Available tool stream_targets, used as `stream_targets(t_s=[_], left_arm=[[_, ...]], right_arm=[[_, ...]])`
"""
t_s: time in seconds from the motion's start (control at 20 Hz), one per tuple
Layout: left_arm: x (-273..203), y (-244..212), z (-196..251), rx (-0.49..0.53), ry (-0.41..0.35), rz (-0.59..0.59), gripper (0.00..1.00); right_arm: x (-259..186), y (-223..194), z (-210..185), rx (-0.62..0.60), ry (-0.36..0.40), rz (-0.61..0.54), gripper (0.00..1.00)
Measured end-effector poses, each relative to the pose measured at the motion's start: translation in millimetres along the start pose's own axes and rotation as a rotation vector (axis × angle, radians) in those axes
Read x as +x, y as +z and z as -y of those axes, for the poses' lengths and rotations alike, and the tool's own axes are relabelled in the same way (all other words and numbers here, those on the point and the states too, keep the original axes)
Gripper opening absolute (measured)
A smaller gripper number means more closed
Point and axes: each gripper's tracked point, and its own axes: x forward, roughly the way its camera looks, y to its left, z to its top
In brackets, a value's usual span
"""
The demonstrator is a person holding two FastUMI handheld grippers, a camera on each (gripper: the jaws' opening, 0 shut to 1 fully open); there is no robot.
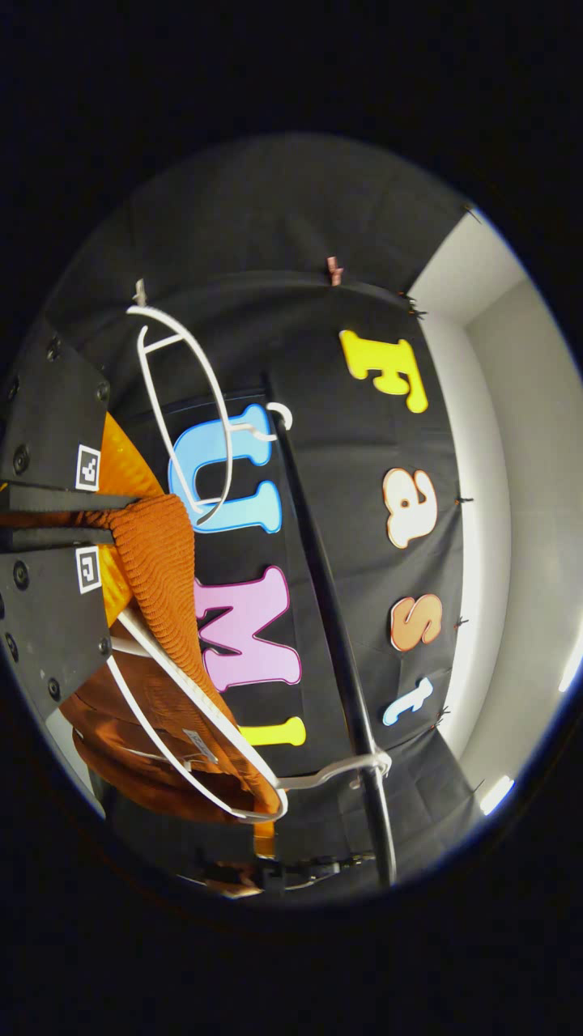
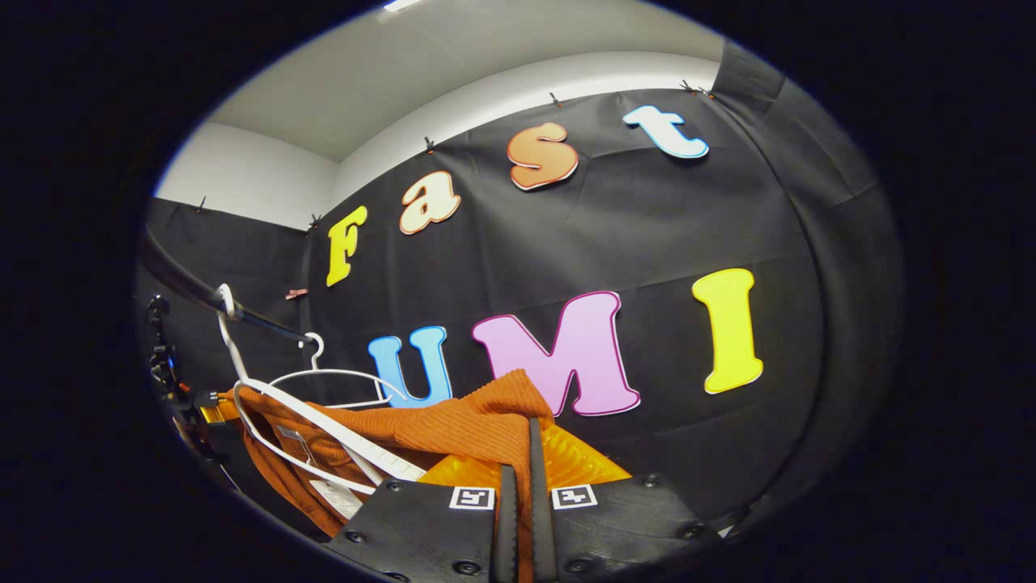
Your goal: Grasp the clothes on the hanger with both hands and then place them into the laundry hamper below.
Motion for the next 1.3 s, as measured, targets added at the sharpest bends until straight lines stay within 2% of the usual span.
stream_targets(t_s=[0.05, 0.1, 0.25, 0.3, 0.4, 0.55, 0.6, 0.65, 0.75, 0.9, 0.95, 1.0, 1.05, 1.3], left_arm=[[2, 2, -3, -0.063, -0.026, 0.015, 0.11], [4, 4, -7, -0.107, -0.039, 0.028, 0.11], [6, 9, -5, -0.114, -0.091, 0.060, 0.11], [6, 6, -1, -0.108, -0.123, 0.052, 0.10], [13, 1, 1, -0.136, -0.201, -0.004, 0.11], [30, 7, -10, -0.175, -0.248, -0.055, 0.11], [38, 8, -14, -0.196, -0.253, -0.059, 0.11], [46, 6, -17, -0.231, -0.258, -0.070, 0.11], [60, 1, -20, -0.304, -0.283, -0.087, 0.11], [72, -39, -29, -0.326, -0.234, -0.134, 0.11], [74, -55, -29, -0.349, -0.226, -0.155, 0.11], [76, -71, -26, -0.384, -0.224, -0.177, 0.11], [74, -90, -23, -0.441, -0.220, -0.206, 0.11], [49, -178, -30, -0.524, -0.100, -0.334, 0.11]], right_arm=[[7, -1, -1, 0.036, 0.022, 0.015, 0.07], [11, -4, -3, 0.077, 0.047, 0.021, 0.11], [16, -12, 0, 0.248, 0.118, 0.008, 0.11], [19, -14, 0, 0.315, 0.149, -0.004, 0.14], [28, -13, -1, 0.400, 0.196, 0.001, 0.11], [50, -12, -3, 0.362, 0.227, -0.007, 0.11], [58, -17, -3, 0.357, 0.237, -0.033, 0.16], [66, -23, -6, 0.364, 0.253, -0.062, 0.11], [80, -32, -9, 0.370, 0.280, -0.096, 0.11], [86, -53, -6, 0.396, 0.284, -0.127, 0.11], [89, -69, -1, 0.381, 0.257, -0.148, 0.11], [90, -86, 5, 0.367, 0.237, -0.171, 0.16], [88, -105, 9, 0.348, 0.213, -0.199, 0.11], [58, -188, 11, 0.248, 0.131, -0.373, 0.11]])
